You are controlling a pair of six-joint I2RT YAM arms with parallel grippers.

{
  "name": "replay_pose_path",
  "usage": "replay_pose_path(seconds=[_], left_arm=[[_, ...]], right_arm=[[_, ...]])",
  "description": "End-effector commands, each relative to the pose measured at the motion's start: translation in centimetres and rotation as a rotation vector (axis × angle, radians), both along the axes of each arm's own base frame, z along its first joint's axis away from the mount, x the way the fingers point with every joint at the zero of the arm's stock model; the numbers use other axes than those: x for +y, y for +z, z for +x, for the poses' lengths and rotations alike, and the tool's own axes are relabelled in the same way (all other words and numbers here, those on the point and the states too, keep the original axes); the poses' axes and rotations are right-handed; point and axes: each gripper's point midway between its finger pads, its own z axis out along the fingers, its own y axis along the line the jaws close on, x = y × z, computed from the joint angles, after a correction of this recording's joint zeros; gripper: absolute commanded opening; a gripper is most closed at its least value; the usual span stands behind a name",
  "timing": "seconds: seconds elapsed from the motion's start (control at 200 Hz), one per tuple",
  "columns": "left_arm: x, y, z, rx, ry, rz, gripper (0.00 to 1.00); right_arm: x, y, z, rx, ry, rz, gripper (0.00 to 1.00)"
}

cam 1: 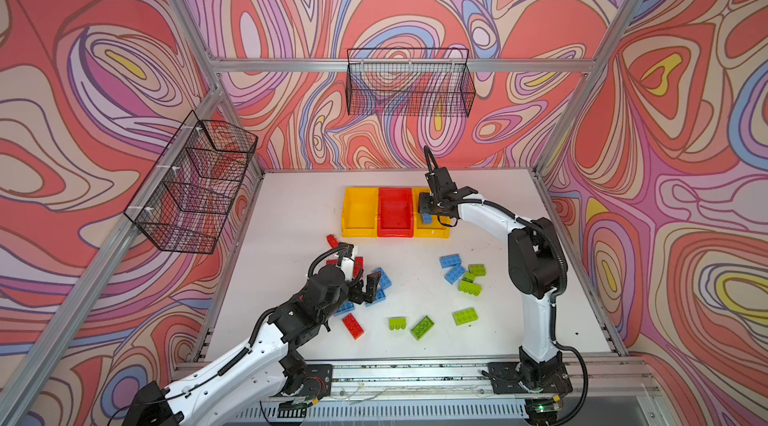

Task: Sort the legos into containers by color
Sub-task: 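Carry the blue brick to the yellow bin nearest the right arm and release, then lower the right gripper onto another blue brick and grasp it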

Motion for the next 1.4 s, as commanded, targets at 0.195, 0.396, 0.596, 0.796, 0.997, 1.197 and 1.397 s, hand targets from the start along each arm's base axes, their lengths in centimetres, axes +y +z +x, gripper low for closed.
replay_pose_path(seconds=[0.195, 0.396, 0.596, 0.796, 0.997, 1.197, 1.397], left_arm=[[-1.5, 1.3, -0.5, 0.016, -0.062, -0.050, 1.00], [-3.5, 0.9, -1.9, 0.029, -0.158, -0.113, 1.00], [-5.6, 0.3, -2.9, 0.034, -0.222, -0.106, 1.00], [-6.6, 0.4, -3.4, 0.036, -0.242, -0.090, 1.00], [-6.5, 0.0, -3.9, 0.046, -0.252, -0.075, 1.00], [-6.1, -0.4, -4.0, 0.045, -0.250, -0.052, 1.00], [-5.9, -1.0, -4.0, 0.059, -0.247, -0.030, 1.00]], right_arm=[[-2.4, 3.3, -7.6, -0.023, 0.057, -0.037, 0.80], [-4.8, -0.8, -14.3, 0.065, 0.132, -0.077, 0.98], [-5.4, -3.3, -16.4, 0.102, 0.153, -0.074, 0.98], [-5.8, -5.9, -16.1, 0.169, 0.133, -0.121, 0.98], [-5.9, -7.3, -16.3, 0.191, 0.112, -0.115, 0.97], [-6.0, -8.1, -16.3, 0.208, 0.100, -0.125, 0.83], [-6.1, -8.2, -16.2, 0.225, 0.094, -0.136, 0.61]])
